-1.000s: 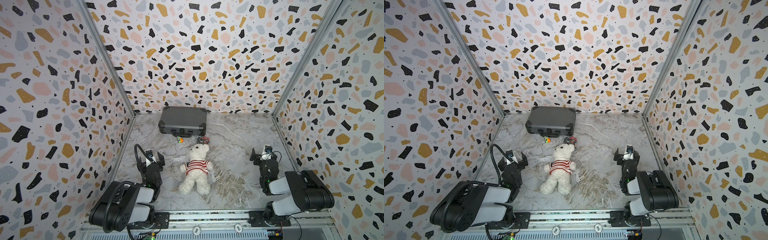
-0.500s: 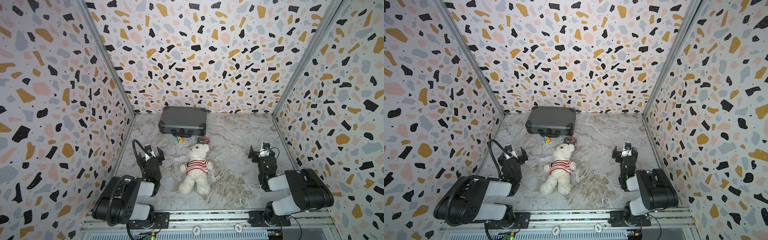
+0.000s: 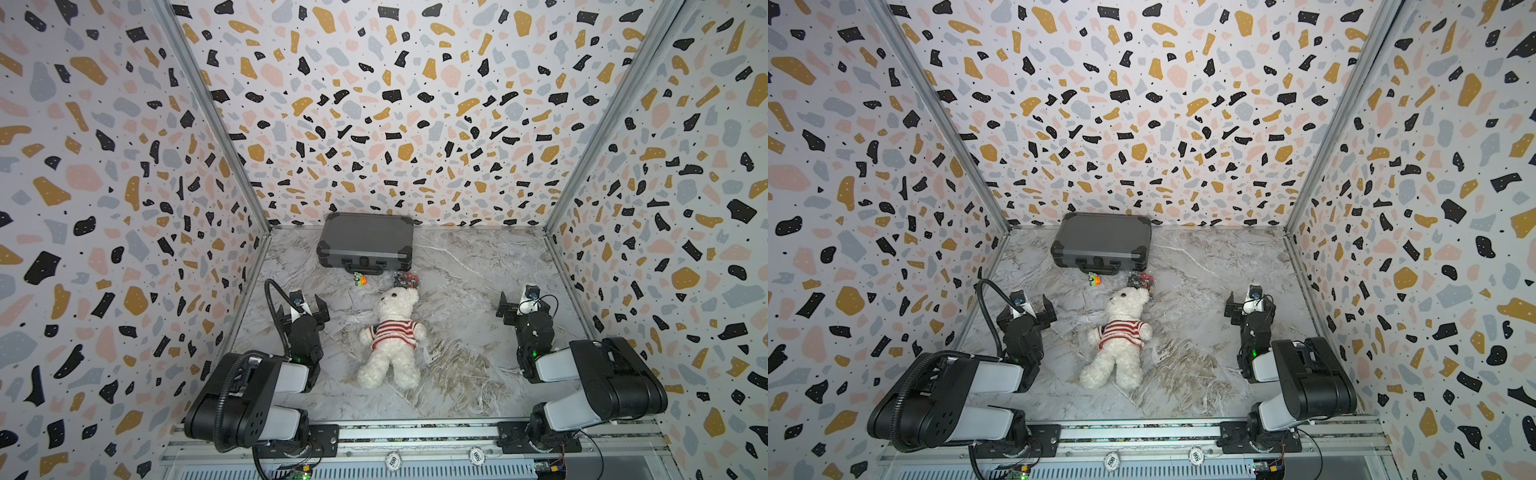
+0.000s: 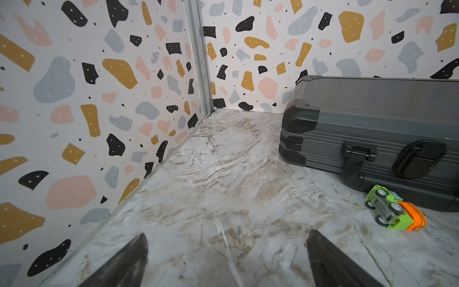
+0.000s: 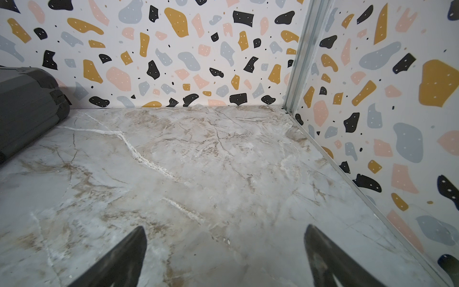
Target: Dress the teddy bear
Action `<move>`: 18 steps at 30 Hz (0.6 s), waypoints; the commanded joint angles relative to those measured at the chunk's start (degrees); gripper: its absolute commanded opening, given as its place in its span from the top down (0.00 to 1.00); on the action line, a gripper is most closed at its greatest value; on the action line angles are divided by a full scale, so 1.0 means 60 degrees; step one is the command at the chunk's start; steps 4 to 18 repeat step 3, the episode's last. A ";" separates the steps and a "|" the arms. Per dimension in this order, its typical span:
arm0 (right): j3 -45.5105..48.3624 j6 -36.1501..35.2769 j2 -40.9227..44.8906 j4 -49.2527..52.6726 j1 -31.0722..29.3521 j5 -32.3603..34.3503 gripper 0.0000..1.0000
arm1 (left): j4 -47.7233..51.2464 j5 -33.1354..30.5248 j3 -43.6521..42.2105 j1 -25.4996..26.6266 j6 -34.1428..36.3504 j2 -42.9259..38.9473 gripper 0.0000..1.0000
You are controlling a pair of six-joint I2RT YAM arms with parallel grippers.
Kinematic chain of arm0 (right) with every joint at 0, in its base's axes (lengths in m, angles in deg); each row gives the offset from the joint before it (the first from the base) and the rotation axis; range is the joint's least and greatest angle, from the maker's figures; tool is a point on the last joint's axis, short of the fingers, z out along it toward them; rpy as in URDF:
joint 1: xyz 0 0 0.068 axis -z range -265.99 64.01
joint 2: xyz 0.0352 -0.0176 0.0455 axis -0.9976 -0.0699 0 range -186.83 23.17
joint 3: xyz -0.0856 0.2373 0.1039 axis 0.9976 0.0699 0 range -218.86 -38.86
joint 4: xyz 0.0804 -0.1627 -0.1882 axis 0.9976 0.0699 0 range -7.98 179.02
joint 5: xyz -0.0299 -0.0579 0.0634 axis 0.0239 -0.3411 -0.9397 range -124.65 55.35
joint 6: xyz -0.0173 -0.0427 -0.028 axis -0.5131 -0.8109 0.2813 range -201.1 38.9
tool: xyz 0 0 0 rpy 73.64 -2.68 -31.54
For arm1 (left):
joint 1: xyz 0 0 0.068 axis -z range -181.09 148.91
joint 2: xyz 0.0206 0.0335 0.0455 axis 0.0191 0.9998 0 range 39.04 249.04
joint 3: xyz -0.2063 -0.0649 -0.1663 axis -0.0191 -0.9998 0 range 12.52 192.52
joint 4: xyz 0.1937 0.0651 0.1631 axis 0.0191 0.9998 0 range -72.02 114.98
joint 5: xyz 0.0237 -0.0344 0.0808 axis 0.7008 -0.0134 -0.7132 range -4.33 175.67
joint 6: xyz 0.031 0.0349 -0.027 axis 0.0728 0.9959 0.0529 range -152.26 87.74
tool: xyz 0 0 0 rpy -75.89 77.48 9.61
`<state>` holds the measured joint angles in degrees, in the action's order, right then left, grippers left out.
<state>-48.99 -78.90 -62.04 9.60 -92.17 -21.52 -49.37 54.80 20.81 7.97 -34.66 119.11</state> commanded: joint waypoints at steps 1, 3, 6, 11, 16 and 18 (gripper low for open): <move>-0.0217 -0.0052 -0.0044 0.0046 -0.0028 0.0092 0.01 | -0.0333 -0.0011 0.0127 -0.0047 -0.0081 -0.0017 0.00; -0.0161 -0.0071 0.0015 0.0045 -0.0025 0.0062 0.01 | -0.0324 -0.0022 0.0126 -0.0045 -0.0075 -0.0030 0.00; -0.0161 -0.0071 0.0015 0.0045 -0.0025 0.0062 0.01 | -0.0324 -0.0022 0.0126 -0.0045 -0.0075 -0.0030 0.00; -0.0161 -0.0071 0.0015 0.0045 -0.0025 0.0062 0.01 | -0.0324 -0.0022 0.0126 -0.0045 -0.0075 -0.0030 0.00; -0.0161 -0.0071 0.0015 0.0045 -0.0025 0.0062 0.01 | -0.0324 -0.0022 0.0126 -0.0045 -0.0075 -0.0030 0.00; -0.0161 -0.0071 0.0015 0.0045 -0.0025 0.0062 0.01 | -0.0324 -0.0022 0.0126 -0.0045 -0.0075 -0.0030 0.00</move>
